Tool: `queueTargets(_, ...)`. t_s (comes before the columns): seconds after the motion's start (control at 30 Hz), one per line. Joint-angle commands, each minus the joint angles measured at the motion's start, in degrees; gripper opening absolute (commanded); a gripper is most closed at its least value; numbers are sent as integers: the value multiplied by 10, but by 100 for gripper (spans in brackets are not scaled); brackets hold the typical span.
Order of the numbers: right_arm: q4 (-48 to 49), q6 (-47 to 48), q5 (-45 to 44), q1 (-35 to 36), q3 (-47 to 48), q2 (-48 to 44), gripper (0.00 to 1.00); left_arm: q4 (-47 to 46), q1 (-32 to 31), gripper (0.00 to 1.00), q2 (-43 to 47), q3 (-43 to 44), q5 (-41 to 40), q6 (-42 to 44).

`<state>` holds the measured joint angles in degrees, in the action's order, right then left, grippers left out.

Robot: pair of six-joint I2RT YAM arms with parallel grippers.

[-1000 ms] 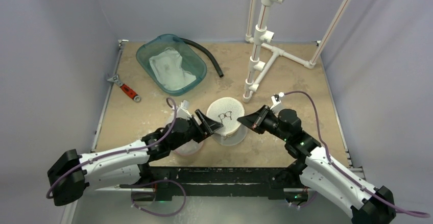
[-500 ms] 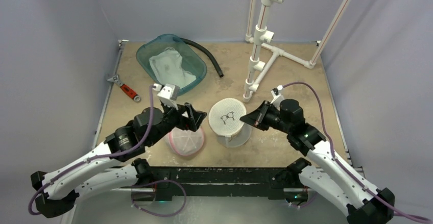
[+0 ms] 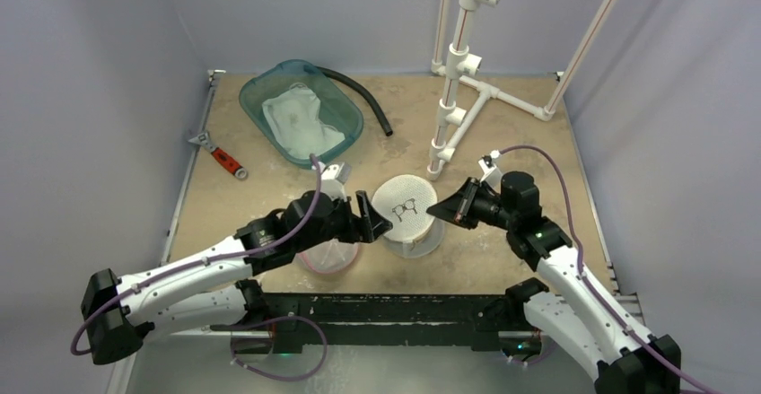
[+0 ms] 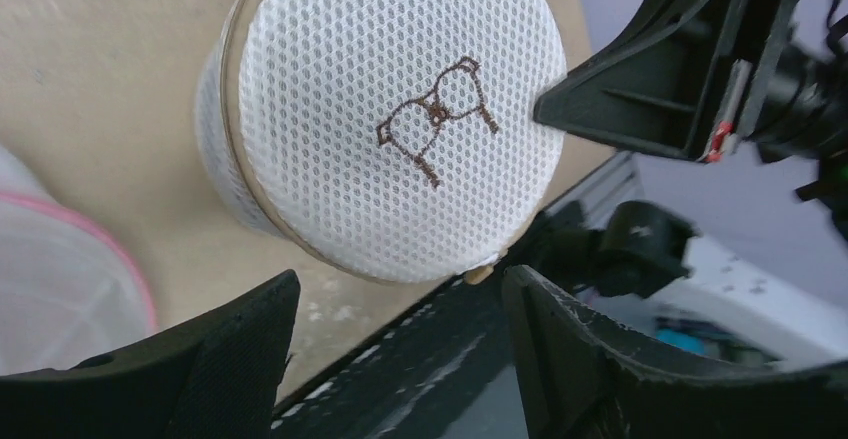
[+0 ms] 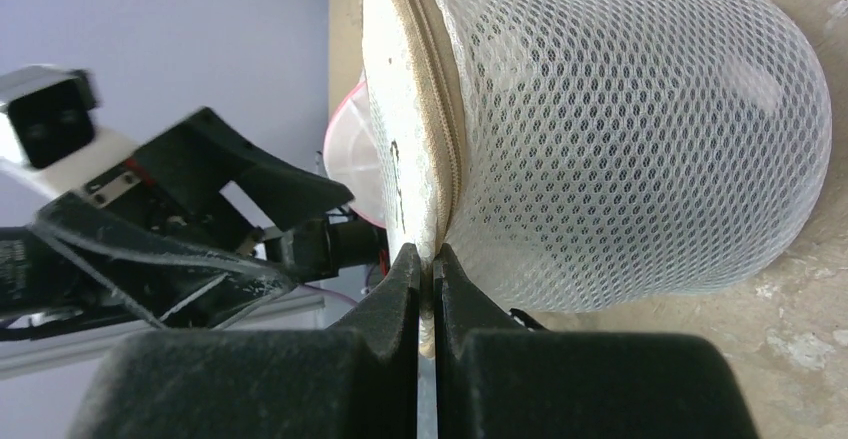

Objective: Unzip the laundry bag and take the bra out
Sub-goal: Unzip the laundry bag at the center of the board.

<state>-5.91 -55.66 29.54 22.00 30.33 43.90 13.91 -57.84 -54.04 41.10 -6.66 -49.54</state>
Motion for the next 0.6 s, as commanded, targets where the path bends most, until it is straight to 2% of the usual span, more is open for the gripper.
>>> queueTargets(0.0, 56, -8, 27, -2, -16, -21, 0, -163, -2, 71, 50, -103, 32, -254)
queueTargets(0.13, 79, -17, 25, -2, -29, -29, 0, -263, -2, 62, 55, -183, 56, -357)
queueTargets(0.43, 139, -36, 33, -2, -56, -39, 0, -420, -2, 62, 2, -228, 36, -385)
queueTargets(0.57, 144, -37, 35, -2, -56, -32, 0, -465, -2, 55, -46, -224, 47, -387)
